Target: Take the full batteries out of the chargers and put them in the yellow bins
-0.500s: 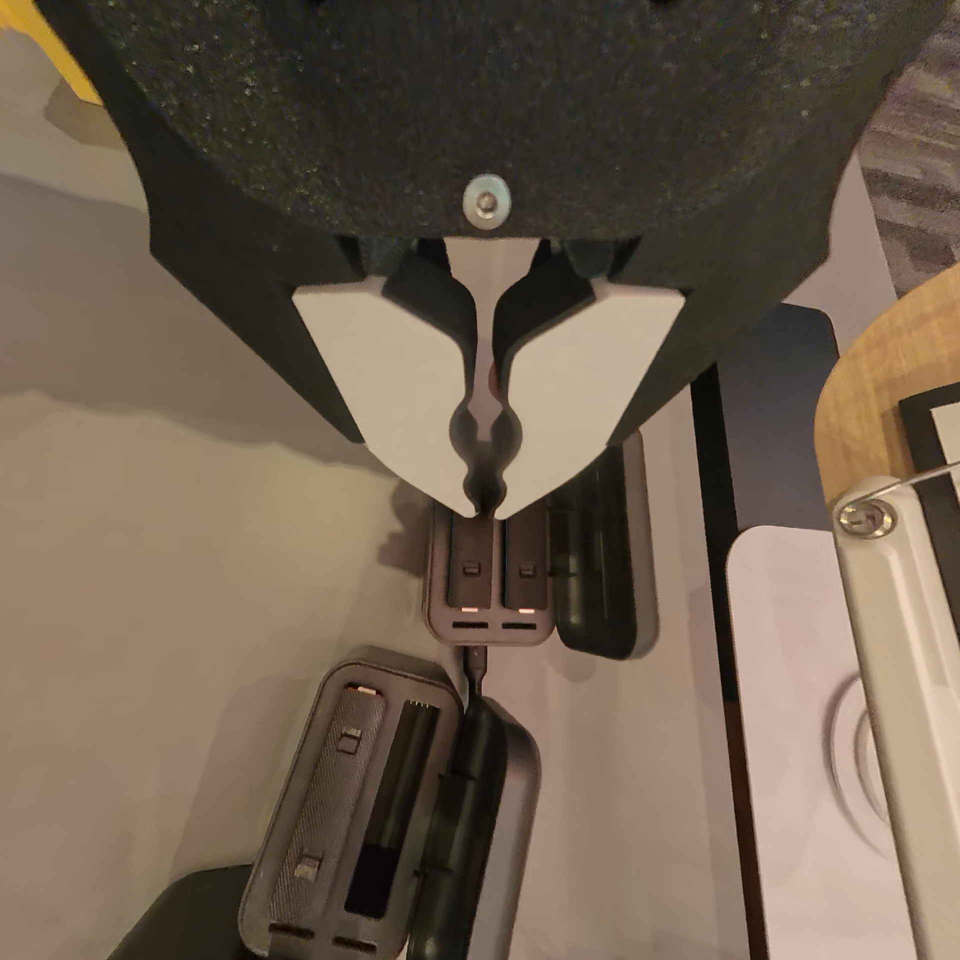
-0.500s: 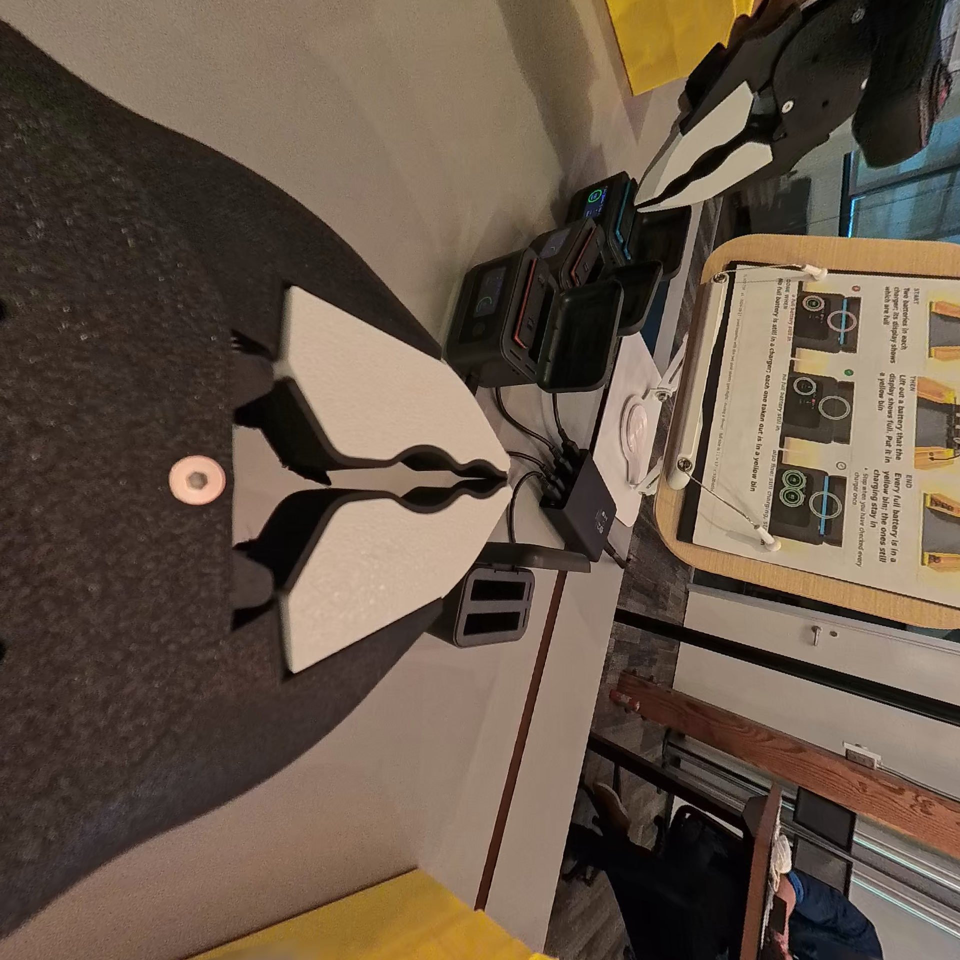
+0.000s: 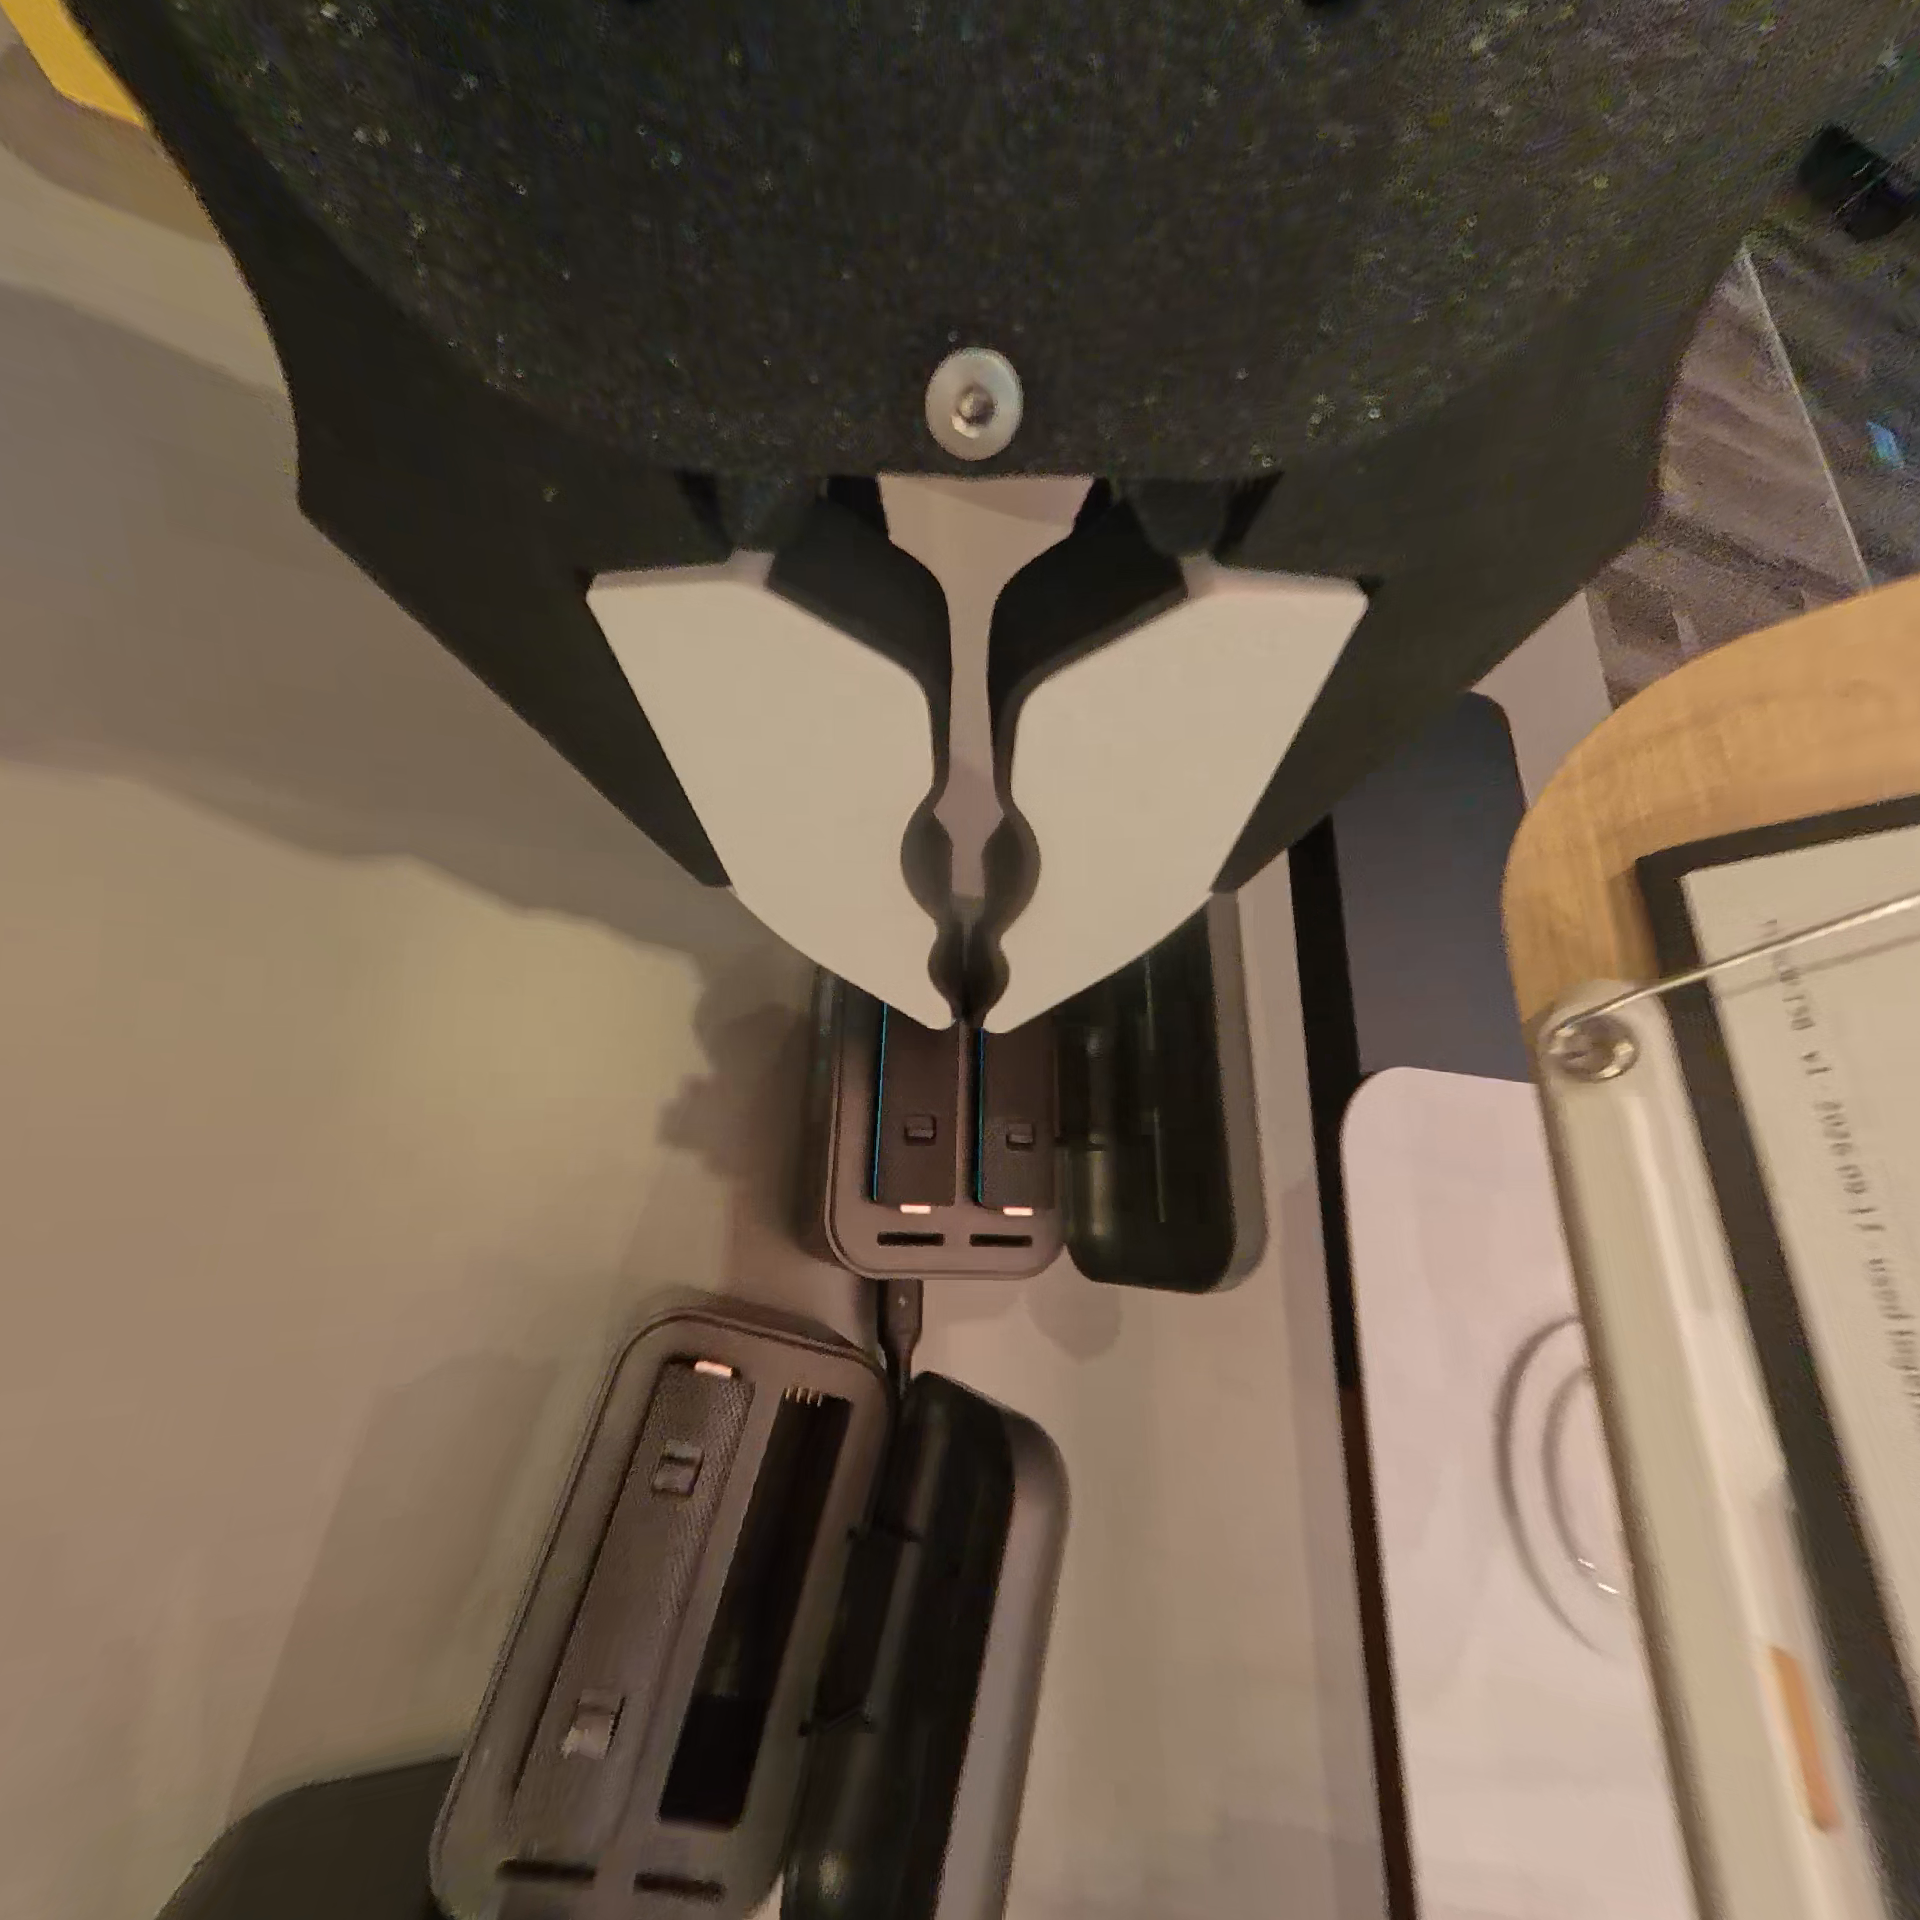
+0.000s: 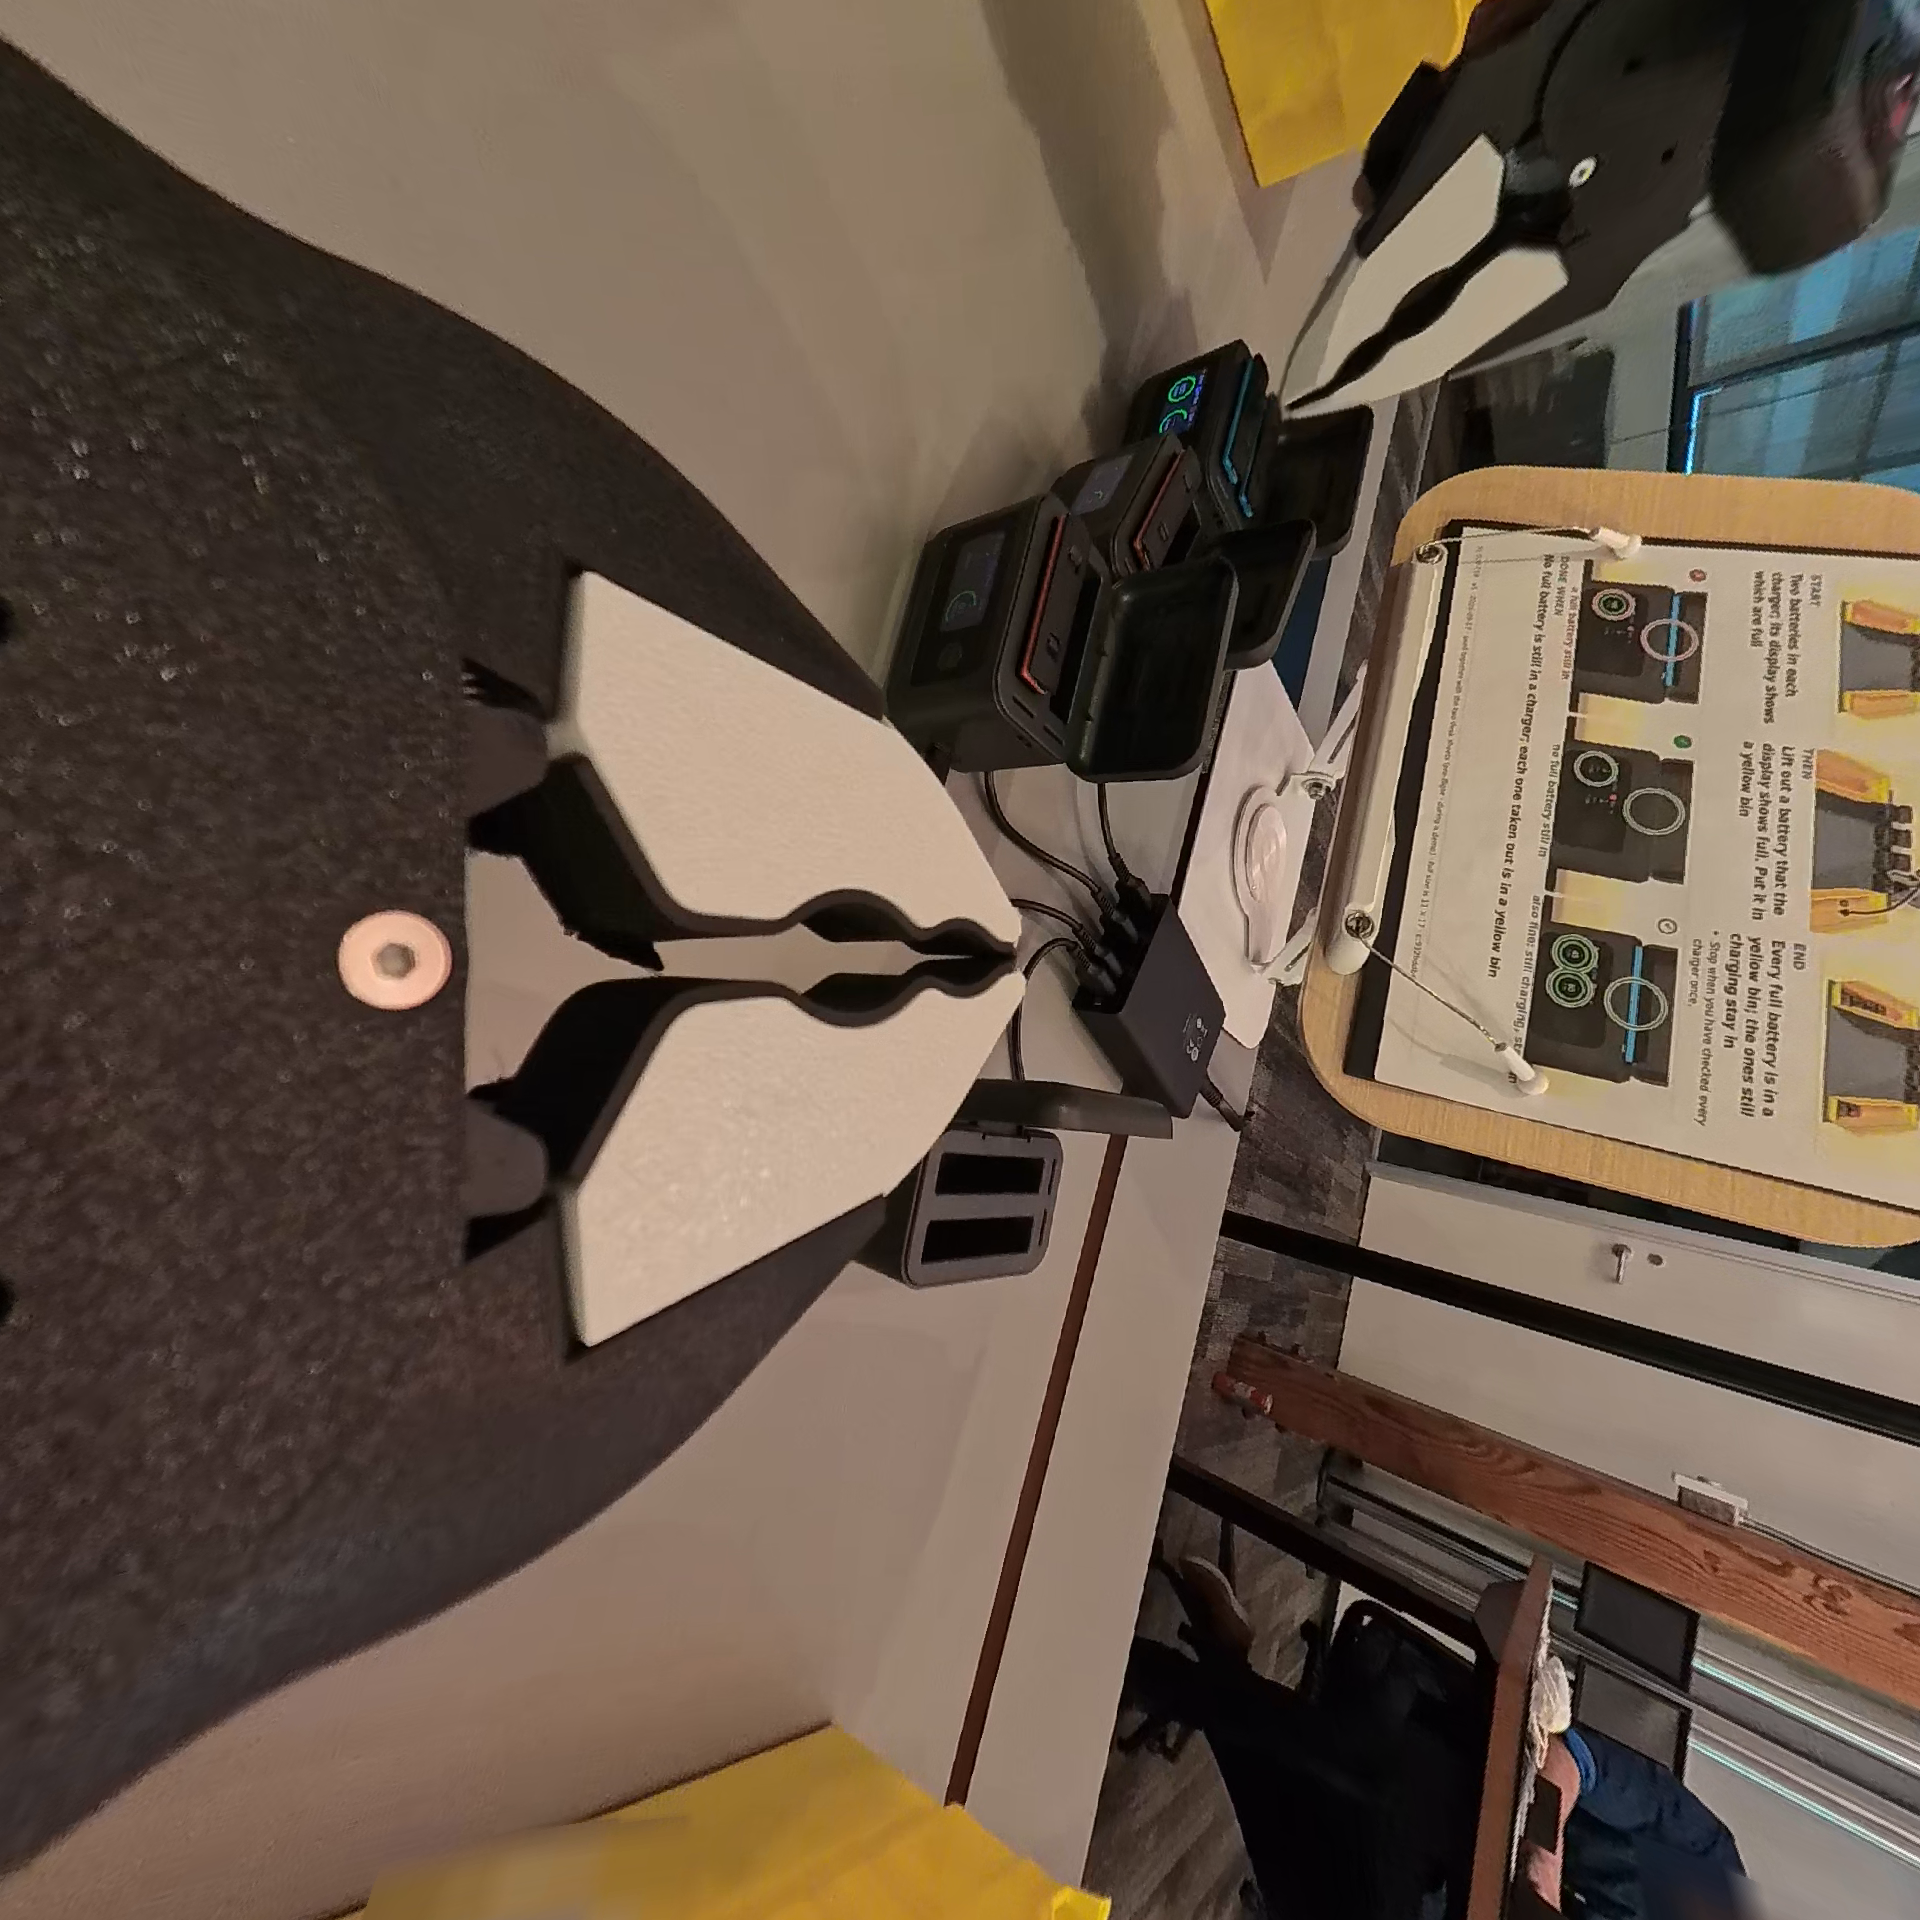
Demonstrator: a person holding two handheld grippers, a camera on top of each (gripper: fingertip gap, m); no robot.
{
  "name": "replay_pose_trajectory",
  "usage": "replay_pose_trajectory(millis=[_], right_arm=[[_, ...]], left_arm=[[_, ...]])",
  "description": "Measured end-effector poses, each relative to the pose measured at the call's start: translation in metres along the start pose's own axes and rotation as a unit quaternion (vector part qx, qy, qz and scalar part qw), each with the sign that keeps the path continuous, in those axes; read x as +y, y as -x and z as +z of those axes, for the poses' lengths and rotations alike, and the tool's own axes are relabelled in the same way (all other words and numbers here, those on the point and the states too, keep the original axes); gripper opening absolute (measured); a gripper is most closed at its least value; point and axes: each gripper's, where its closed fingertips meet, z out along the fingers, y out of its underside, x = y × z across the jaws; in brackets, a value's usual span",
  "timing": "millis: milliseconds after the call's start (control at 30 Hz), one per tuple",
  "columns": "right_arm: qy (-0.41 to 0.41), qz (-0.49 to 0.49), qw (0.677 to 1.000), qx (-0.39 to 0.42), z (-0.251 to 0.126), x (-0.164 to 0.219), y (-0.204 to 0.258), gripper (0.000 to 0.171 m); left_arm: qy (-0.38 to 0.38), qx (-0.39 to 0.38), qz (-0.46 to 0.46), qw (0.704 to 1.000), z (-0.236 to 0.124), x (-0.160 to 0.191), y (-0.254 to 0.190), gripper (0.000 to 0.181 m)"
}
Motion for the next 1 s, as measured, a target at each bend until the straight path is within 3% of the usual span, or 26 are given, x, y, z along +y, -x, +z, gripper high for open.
replay_pose_trajectory(millis=[100, 133, 200, 333, 533, 733, 1000], right_arm=[[0.001, 0.000, 1.000, 0.000, 0.000, 0.000, 0.000, 0.000], [0.001, 0.000, 1.000, -0.001, 0.000, 0.001, 0.001, 0.000], [0.002, -0.001, 1.000, -0.002, 0.000, 0.001, 0.001, 0.000], [0.001, -0.003, 1.000, -0.002, 0.000, 0.001, 0.002, 0.000], [0.001, -0.006, 1.000, -0.004, 0.000, 0.001, 0.004, 0.000], [0.004, -0.010, 1.000, -0.008, 0.001, 0.003, 0.006, 0.000], [0.008, -0.017, 1.000, -0.007, 0.002, 0.006, 0.006, 0.000]], left_arm=[[-0.041, -0.036, -0.022, 0.998, -0.027, -0.001, 0.008, 0.001], [-0.050, -0.049, -0.035, 0.997, -0.038, 0.002, 0.012, 0.015], [-0.050, -0.075, -0.057, 0.994, -0.062, 0.016, 0.020, 0.026], [-0.032, -0.113, -0.117, 0.986, -0.102, 0.061, 0.025, 0.048], [0.006, -0.129, -0.194, 0.972, -0.142, 0.145, 0.006, 0.054], [0.084, -0.116, -0.200, 0.969, -0.146, 0.219, -0.027, 0.051], [0.148, -0.145, -0.141, 0.968, -0.107, 0.253, -0.026, 0.048]])
